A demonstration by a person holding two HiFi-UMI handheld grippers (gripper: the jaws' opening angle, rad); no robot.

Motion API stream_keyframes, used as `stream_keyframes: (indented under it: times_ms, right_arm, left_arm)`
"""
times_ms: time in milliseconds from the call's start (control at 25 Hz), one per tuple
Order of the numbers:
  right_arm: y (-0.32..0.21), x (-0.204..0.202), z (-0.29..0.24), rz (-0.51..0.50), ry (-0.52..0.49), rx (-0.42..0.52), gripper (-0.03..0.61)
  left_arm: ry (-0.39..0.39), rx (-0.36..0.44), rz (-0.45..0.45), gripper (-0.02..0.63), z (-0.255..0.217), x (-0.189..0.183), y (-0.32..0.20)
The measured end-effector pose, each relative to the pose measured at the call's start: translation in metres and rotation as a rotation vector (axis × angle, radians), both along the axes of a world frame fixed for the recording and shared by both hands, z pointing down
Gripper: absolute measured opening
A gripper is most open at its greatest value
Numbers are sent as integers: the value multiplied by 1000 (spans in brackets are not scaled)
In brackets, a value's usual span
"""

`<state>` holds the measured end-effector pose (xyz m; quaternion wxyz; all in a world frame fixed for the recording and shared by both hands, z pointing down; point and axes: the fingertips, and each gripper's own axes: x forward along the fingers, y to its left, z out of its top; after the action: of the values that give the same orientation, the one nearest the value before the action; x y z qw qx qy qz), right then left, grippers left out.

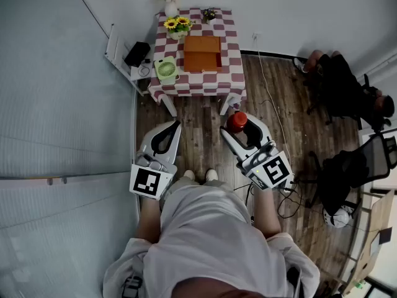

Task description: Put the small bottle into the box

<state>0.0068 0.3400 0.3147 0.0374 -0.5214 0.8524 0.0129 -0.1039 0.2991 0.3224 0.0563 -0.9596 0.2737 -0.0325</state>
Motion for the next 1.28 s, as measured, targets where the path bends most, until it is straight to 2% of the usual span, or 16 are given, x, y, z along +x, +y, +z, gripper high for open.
stream_keyframes:
  times_ms: [360,840,1080,1280]
  right_arm:
    - [10,-6,-3,-45,-56,39,221]
    - [19,32,16,-32,-74,38,221]
    - [4,46,28,-53,-89,9,221]
    - [-30,62,35,-57,-83,0,221]
  left_arm:
    - [2,13,-25,-6,6,-8,8]
    - [-6,-7,-48,-5,27,16,19]
    - [-39,-28,-56,-5,41,31,9]
    - [-37,-39,-65,-5,51,43,-28]
